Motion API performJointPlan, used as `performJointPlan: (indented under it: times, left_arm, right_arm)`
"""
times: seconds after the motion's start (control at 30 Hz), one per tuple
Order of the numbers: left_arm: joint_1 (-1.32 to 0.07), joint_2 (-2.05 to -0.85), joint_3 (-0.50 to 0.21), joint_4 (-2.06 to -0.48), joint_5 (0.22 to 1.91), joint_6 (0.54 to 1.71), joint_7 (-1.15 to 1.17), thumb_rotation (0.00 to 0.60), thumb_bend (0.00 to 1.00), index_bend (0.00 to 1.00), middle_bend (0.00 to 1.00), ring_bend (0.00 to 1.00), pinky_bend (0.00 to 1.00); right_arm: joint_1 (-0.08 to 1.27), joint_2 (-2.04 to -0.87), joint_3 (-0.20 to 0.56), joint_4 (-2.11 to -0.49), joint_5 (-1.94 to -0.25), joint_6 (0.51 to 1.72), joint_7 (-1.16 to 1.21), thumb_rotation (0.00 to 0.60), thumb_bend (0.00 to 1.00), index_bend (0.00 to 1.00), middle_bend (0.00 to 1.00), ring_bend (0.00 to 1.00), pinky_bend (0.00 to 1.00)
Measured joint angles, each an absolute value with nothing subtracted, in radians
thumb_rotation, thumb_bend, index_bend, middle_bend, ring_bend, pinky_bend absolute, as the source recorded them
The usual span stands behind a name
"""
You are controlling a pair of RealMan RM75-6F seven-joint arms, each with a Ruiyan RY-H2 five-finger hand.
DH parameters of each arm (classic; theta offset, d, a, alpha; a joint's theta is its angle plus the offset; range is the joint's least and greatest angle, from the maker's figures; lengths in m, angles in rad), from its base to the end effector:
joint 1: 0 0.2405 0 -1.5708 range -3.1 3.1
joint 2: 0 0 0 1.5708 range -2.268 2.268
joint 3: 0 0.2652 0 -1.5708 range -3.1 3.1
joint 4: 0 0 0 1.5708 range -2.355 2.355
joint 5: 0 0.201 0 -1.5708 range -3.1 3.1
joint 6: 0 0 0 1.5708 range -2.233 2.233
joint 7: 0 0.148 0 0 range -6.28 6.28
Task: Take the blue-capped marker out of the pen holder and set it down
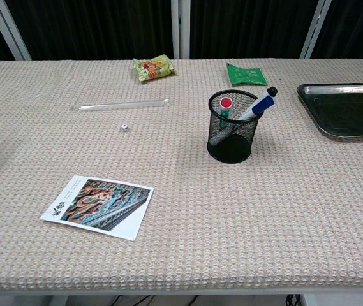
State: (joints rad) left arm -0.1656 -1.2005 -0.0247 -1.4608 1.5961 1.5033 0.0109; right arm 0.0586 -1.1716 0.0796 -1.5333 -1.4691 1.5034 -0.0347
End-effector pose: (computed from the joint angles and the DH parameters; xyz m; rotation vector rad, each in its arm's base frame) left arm -0.3102 0.2067 0.1511 -1.5316 -0.7520 -0.9473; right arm -0.3322 -0.1829 0.1701 1.3289 -0.8523 0.8562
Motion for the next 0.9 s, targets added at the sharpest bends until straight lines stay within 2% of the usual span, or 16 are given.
performJointPlan:
  times: [0.4, 0.7, 0.9]
  left_arm:
    - [-0.166, -1.197, -0.025, -1.461, 1.596, 1.503, 0.006, 0.600, 0.12, 0.05, 0.00, 0.00, 0.02]
    - [-0.166, -1.201, -0.024, -1.442, 1.590, 1.497, -0.017, 0.600, 0.12, 0.05, 0.00, 0.00, 0.02]
    - [-0.165, -1.202, -0.023, -1.435, 1.591, 1.499, -0.024, 0.600, 0.12, 0.05, 0.00, 0.00, 0.02]
  right_arm:
    - [0.066, -1.170, 0.080, -1.543, -1.477, 1.494, -0.042, 0.600, 0.18, 0.00, 0.00, 0.00, 0.00]
    - [0.110, -1.158, 0.085, -1.611, -1.556, 1.491, -0.108, 0.600, 0.18, 0.00, 0.00, 0.00, 0.00]
    - [0.200, -1.162, 0.093, -1.699, -1.625, 1.408, -0.209, 0.600, 0.18, 0.00, 0.00, 0.00, 0.00]
